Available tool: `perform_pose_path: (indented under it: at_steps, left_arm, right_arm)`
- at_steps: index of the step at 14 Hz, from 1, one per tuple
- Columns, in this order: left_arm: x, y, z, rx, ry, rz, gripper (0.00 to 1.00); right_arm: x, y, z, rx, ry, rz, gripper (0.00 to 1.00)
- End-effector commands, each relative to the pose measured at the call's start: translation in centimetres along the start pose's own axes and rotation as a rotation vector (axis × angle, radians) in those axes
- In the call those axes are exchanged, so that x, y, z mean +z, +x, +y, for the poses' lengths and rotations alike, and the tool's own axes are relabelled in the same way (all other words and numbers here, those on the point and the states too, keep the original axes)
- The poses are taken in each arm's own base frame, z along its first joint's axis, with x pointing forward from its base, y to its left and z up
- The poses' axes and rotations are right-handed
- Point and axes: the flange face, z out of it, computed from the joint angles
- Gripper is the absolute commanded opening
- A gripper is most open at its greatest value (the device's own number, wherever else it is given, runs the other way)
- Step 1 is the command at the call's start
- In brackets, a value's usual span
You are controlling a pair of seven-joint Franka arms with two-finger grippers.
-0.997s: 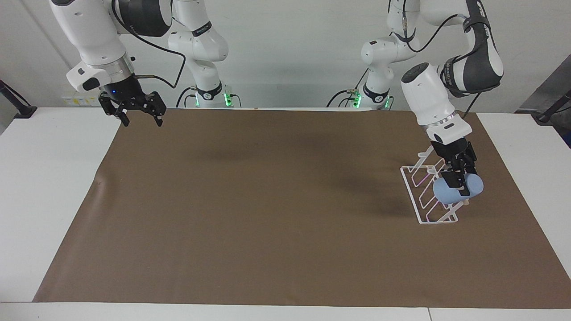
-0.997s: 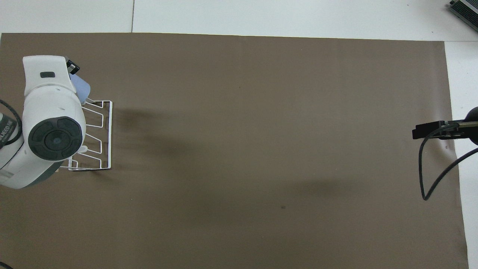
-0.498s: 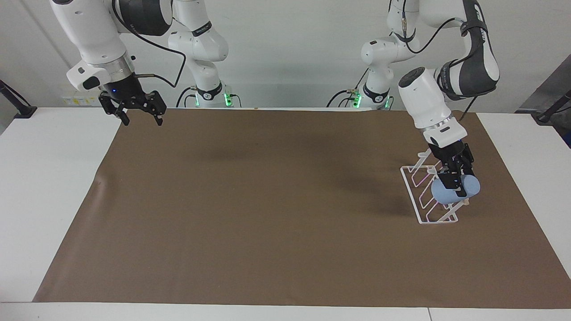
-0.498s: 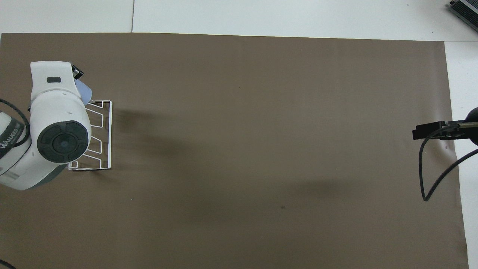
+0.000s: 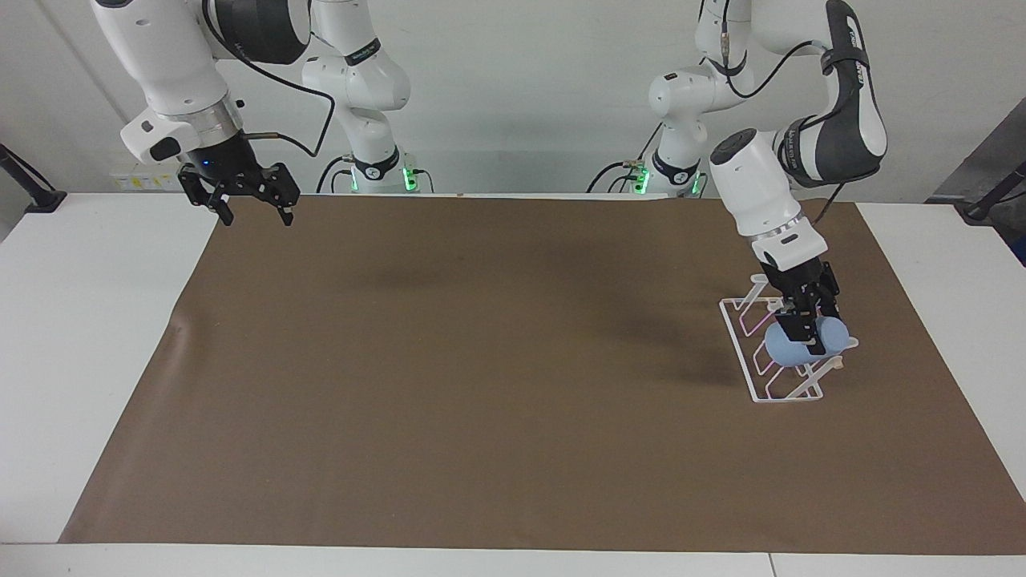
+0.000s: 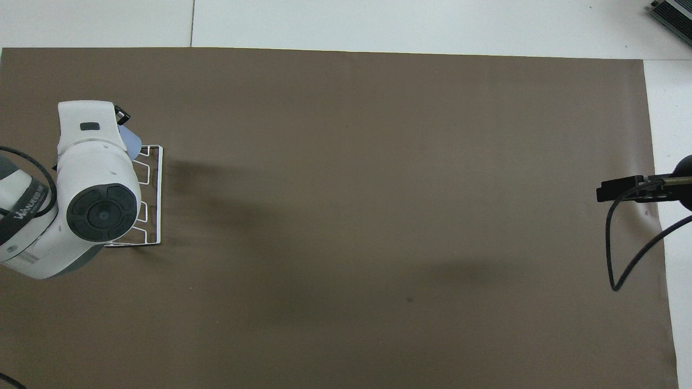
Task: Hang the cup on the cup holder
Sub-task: 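Open the left gripper and draw it back from the hung cup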
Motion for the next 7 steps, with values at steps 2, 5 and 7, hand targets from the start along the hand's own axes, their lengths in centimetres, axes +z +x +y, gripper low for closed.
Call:
perform_pose_path:
  at_steps: [2, 5, 7]
  left_arm:
    - [-0.53, -0.50, -0.54, 0.005, -0.031, 0.013, 0.83]
    - [-0.47, -0.57, -0.18, 0.008, -0.052, 0.004, 1.00]
    - [-0.61, -0.27, 0.07, 0.011, -0.063, 0.006, 1.00]
  right_arm:
    - [-0.26, -0.70, 0.04, -0.009, -0.012, 0.000, 1.00]
    - [-0.26, -0.70, 0.04, -0.009, -0.012, 0.000, 1.00]
    - [-0.26, -0.70, 0.04, -0.009, -0.012, 0.000, 1.00]
